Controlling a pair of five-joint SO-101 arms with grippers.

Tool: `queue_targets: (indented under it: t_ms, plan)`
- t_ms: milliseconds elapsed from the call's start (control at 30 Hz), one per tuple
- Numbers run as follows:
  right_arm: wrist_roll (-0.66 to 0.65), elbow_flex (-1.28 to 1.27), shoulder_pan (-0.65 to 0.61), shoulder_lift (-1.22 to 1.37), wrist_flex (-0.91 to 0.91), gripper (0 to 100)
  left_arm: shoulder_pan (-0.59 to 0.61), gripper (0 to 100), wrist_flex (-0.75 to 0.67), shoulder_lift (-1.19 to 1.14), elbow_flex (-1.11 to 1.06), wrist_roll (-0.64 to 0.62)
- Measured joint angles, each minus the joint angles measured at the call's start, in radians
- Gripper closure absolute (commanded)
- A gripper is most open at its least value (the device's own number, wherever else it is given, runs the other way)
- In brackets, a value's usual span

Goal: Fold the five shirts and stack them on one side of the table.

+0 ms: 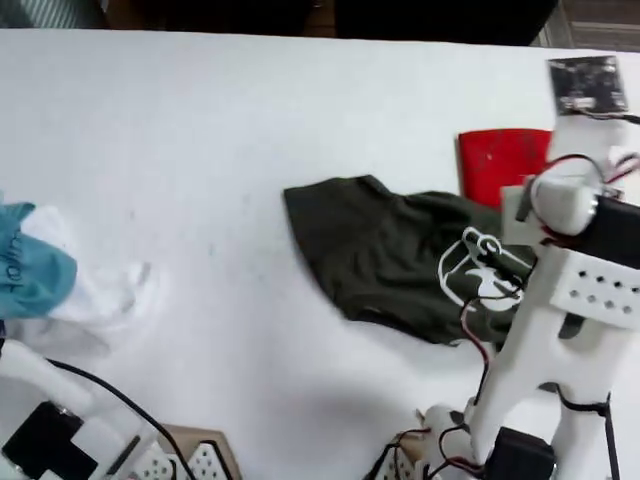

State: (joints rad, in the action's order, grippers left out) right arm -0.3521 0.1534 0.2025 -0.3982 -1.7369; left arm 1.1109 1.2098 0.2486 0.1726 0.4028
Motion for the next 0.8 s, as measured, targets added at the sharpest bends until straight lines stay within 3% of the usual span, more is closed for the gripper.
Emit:
queue_targets:
  t_ms: [133,233,400,567,800]
  plan:
    - [0.003,-0.094,-0.155,0.0,0.0,74.5,0.002,74,0.0,0.0,-0.055,0.0]
    - [0.003,-0.181,-0.285,0.0,0.014,73.3,0.002,61,-0.002,0.0,-0.06,0.002]
    - [0.003,-0.315,-0.436,0.0,0.094,73.3,0.002,56,-0.006,0.0,-0.049,0.002]
    - [0.003,-0.351,-0.397,0.0,0.143,73.3,-0.04,56,0.011,0.0,0.051,-0.121]
    - [0.005,-0.364,-0.17,0.0,0.135,73.3,-0.41,56,0.204,0.008,0.14,-0.295]
